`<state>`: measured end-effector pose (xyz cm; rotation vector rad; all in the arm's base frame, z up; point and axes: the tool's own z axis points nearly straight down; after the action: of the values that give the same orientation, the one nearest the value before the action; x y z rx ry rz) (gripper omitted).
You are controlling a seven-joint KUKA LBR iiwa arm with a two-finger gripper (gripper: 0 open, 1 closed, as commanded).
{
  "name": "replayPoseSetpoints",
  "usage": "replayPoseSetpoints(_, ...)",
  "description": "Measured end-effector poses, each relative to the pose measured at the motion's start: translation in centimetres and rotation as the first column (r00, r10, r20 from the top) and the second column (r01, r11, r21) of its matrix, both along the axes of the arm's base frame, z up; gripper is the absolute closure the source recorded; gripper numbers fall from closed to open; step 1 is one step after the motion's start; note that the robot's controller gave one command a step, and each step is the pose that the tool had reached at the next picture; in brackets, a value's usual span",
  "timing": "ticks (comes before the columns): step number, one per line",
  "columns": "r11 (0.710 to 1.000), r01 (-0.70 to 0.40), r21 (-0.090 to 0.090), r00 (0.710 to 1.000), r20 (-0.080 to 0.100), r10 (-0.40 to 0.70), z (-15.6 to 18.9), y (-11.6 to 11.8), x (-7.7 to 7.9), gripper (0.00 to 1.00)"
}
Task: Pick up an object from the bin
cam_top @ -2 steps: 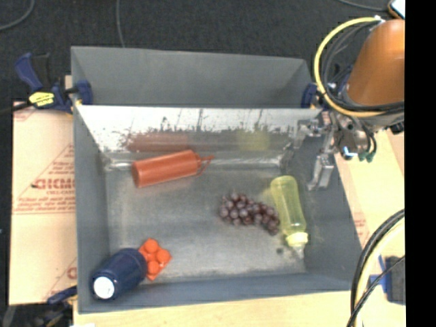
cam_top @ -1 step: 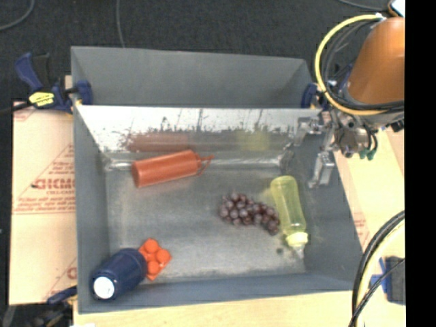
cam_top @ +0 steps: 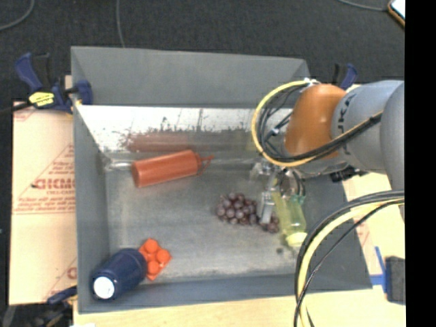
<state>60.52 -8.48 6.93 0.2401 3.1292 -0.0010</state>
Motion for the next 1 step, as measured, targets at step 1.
replayPoseSetpoints(1,1.000,-0.030,-0.007,0.999,0.017,0.030,9.15,-0.16,0.35,0.00)
